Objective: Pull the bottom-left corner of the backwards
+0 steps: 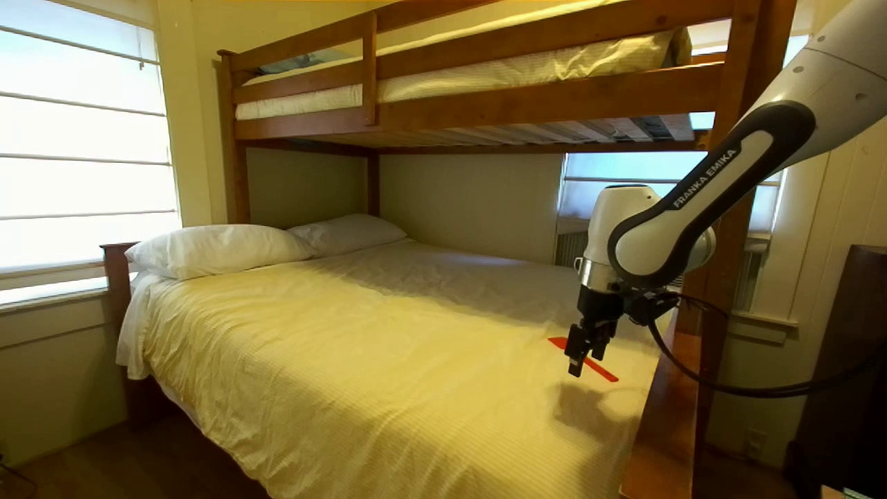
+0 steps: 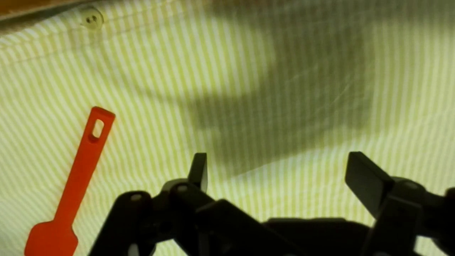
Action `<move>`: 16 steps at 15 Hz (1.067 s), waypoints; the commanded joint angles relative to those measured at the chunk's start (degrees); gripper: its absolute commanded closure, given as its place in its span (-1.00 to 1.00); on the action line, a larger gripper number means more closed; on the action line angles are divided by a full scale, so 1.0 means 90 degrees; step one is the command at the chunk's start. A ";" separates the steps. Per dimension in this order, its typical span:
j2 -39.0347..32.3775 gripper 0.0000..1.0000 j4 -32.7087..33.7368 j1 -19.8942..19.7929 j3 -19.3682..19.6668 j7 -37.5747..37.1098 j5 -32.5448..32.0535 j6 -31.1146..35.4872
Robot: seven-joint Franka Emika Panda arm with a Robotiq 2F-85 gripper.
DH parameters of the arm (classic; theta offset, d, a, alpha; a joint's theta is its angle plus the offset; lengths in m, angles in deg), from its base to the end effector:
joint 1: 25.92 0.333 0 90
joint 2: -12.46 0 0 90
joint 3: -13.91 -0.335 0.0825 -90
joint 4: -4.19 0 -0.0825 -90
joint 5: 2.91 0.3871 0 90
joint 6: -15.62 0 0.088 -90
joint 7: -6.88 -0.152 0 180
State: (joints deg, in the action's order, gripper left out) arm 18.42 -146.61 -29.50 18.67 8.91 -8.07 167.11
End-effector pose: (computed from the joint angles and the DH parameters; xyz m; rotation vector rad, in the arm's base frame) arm 0.4381 -0.0630 0.2648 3.0871 -0.0518 0.1730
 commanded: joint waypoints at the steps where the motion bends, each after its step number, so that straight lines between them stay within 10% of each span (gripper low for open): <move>1: -0.0520 -1.00 0.0056 0.0040 -0.0047 0.0179 0.0196 0.0864; 11: -0.1850 -1.00 0.0283 -0.0212 -0.0839 0.1815 0.1954 0.2120; 15: -0.2231 -1.00 0.0697 -0.0437 -0.1026 0.2295 0.1587 0.1870; 16: -0.2337 -0.50 0.0753 -0.0424 -0.0946 0.2279 0.1366 0.1844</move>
State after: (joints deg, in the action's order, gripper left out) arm 0.98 -143.13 -31.49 10.65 27.11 7.26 185.03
